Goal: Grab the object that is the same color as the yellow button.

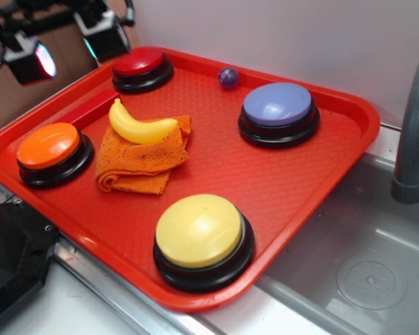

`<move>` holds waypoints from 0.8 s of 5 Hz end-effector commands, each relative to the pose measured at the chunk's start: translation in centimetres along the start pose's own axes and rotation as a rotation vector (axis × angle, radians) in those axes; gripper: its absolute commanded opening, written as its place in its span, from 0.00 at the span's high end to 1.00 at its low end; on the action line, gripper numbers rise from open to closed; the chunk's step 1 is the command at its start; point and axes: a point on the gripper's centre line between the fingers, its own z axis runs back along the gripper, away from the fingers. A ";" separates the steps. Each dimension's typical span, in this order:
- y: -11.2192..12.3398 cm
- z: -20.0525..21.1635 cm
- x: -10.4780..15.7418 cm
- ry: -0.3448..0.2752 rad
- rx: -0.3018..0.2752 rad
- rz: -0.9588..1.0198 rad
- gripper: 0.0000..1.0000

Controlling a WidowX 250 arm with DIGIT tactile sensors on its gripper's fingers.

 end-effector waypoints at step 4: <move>-2.6 -9.0 2.8 -0.119 -0.022 0.123 0.61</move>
